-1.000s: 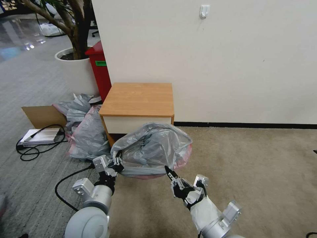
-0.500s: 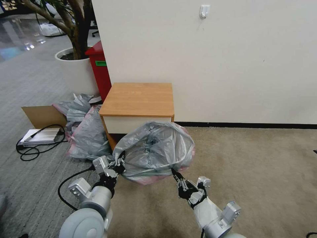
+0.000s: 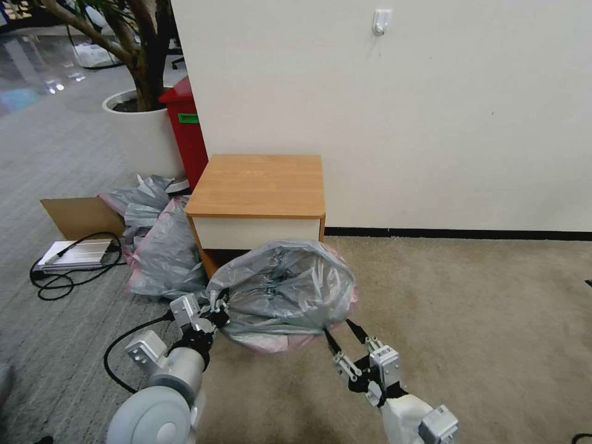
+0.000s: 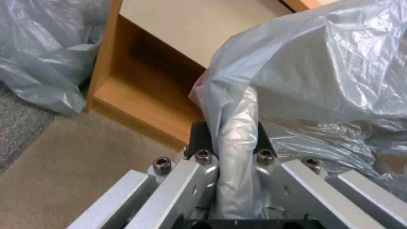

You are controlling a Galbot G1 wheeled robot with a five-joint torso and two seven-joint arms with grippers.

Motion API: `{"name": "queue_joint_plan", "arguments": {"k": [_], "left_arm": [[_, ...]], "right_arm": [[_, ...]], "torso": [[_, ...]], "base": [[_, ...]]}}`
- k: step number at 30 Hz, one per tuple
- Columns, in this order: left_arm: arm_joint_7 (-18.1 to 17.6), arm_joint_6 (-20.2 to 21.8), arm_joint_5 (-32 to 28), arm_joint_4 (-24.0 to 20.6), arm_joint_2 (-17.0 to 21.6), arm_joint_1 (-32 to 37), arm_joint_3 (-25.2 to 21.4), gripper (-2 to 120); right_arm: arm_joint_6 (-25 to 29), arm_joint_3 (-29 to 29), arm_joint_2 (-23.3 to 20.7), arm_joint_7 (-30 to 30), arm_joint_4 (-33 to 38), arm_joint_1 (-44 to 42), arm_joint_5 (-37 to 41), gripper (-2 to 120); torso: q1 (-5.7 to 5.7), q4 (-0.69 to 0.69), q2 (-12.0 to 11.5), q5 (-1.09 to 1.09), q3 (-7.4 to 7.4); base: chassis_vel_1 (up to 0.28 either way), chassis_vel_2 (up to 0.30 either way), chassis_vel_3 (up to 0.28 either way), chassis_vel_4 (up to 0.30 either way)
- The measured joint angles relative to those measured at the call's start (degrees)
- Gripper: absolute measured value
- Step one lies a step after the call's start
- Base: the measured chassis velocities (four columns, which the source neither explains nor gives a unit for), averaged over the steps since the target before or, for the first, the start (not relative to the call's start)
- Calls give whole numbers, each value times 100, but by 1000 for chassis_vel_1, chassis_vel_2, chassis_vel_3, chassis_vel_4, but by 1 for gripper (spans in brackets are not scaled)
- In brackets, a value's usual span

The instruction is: Pick up the garbage bag from the table and place it over the trash can.

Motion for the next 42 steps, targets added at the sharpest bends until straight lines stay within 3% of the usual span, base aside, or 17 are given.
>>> {"name": "queue_joint_plan", "arguments": {"k": [3,5,6,8,15,17,21,28,30,33,38,42], "left_arm": [[-1,3,-6,57,58,-17,-10,3],[-1,3,-6,57,58,-17,-10,3],[2,7,-14,92,126,-27,-6,3],[5,8,-20,105,149,-33,-2,3],[278,10,-73,107,208,-33,26,3],[433,9,-73,104,227,-6,30,3],[528,6,-73,100,248,4,16,3],[542,-6,-146,39,241,5,-15,3],[543,-16,-177,-28,208,38,-50,3],[543,-17,-178,-30,202,43,-51,3],[542,-21,-178,-31,184,66,-43,3],[541,-25,-173,-37,167,86,-32,3]], "right_arm": [[242,323,-34,-352,160,-25,121,80],[242,323,-34,-352,160,-25,121,80],[338,574,8,-476,293,103,558,92],[351,630,24,-464,328,200,847,95],[-31,728,64,-180,25,935,3178,100],[-337,643,60,30,-115,1227,4407,100],[-497,559,85,131,-347,1457,5266,100],[-475,507,149,-203,-724,1583,5476,99],[-342,495,201,-705,-1077,1681,5561,100],[-320,475,234,-759,-1119,1704,5571,99],[-288,406,343,-787,-1127,1729,5589,88],[-260,377,402,-787,-1147,1730,5578,69]], "torso": [[0,0,0,0,0],[0,0,0,0,0],[0,0,0,0,0],[0,0,0,0,0],[0,0,0,1,0],[0,1,0,1,0],[0,0,0,0,0],[0,0,0,0,0],[0,0,0,0,1],[0,0,0,1,0],[0,0,0,0,0],[0,0,0,0,0]], "base": [[0,0,0,0],[0,0,0,0],[0,0,0,0],[0,0,0,0],[0,0,0,0],[0,0,0,0],[0,0,0,0],[0,0,0,0],[0,0,0,0],[0,0,0,0],[0,0,0,0],[0,0,0,0]]}}
